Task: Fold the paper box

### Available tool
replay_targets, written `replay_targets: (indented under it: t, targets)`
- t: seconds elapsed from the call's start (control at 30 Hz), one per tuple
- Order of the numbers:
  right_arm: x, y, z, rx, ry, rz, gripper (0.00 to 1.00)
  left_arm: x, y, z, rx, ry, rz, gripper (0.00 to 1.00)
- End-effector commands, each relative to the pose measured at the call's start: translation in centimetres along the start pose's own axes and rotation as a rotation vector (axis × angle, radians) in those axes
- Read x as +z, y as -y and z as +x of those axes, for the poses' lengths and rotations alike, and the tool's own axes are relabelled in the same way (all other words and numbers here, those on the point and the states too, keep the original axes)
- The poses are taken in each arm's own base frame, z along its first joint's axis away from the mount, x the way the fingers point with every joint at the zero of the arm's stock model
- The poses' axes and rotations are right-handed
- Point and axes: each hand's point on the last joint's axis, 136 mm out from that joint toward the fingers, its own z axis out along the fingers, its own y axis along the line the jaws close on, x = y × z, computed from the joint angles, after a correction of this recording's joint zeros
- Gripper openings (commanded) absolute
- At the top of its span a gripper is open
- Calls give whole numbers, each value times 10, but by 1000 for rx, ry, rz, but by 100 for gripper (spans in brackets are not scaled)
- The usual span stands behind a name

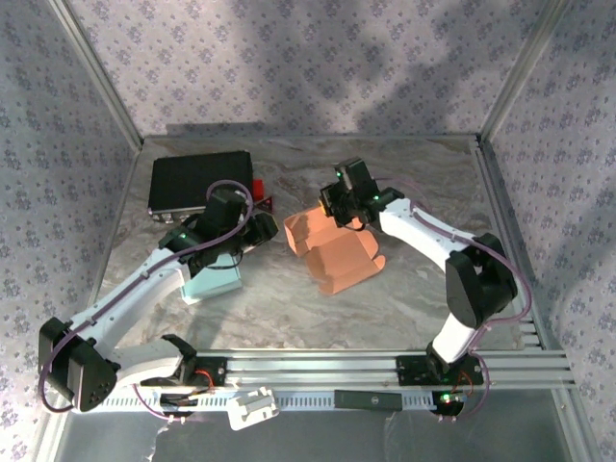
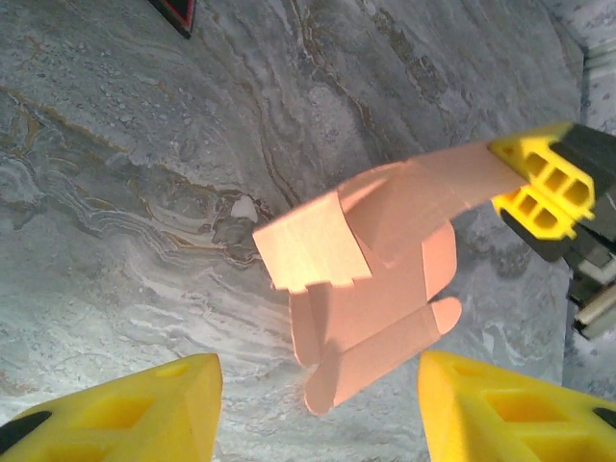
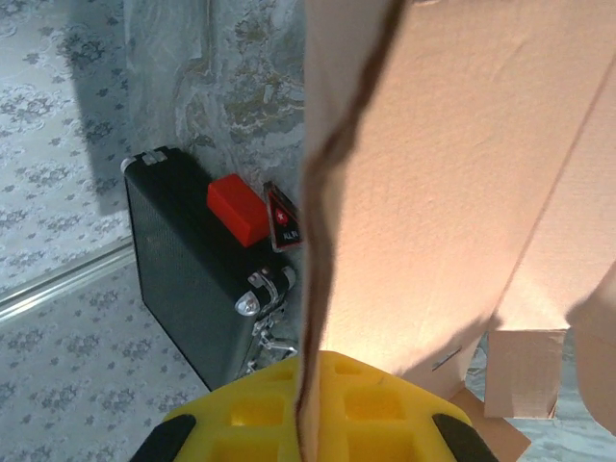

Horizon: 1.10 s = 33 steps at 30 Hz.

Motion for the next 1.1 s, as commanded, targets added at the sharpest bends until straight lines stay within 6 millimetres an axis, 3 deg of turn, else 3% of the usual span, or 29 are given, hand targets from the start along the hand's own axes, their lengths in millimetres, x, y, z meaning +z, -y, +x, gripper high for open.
replay_targets:
  t: [0.0, 0.2, 0.3, 0.57, 0.87, 1.07]
  targets:
    - [5, -13, 0, 26, 2, -47, 0, -5, 14, -1, 100, -30, 38, 54]
    - [18, -3, -7, 29, -8, -81, 0, 19, -1, 14, 164, -110, -6, 40]
    - [24, 11, -9, 18, -10, -79, 0, 26, -8, 17, 168, -99, -7, 39]
    - [24, 19, -7, -30, -36, -150, 0, 36, -17, 22, 174, -99, -5, 39]
    - [18, 18, -8, -49, -36, -183, 0, 50, 11, 24, 214, -107, 53, 41]
    - [0, 8, -10, -108, -19, -267, 0, 60, -12, 8, 195, -71, -50, 43]
